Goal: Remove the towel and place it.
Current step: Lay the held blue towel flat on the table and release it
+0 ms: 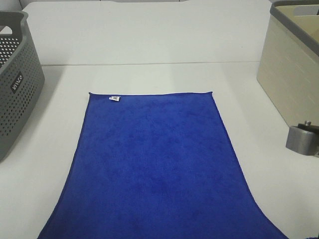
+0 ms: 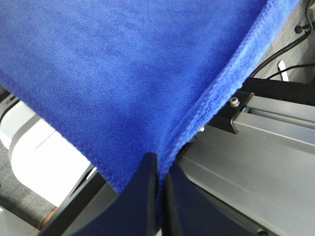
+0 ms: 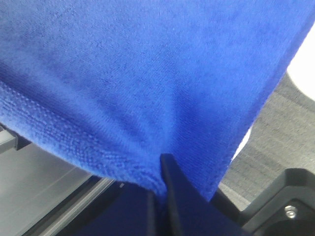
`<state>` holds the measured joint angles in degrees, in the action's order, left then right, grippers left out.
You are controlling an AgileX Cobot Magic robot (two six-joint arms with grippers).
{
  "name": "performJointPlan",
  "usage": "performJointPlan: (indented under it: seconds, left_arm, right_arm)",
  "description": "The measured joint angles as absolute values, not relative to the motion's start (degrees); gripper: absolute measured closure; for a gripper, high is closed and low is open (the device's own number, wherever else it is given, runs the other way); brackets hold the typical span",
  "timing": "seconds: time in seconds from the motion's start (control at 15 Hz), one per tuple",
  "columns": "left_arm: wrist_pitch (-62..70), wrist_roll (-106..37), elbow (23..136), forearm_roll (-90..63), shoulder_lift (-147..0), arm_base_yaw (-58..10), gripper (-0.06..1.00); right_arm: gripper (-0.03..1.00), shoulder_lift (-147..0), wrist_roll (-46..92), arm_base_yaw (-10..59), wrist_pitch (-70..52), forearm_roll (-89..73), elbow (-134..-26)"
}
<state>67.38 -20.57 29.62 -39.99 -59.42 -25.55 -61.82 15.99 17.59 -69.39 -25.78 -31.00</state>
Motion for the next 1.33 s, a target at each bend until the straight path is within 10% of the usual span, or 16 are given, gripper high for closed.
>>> performJointPlan:
  seconds: [1.33]
  left_arm:
    - [67.3,-9.3,32.0,-36.0,-72.1,-25.6,0.94]
  right_arm:
    - [0.95,-61.8,16.0,17.6,-69.2,-26.9,-29.9]
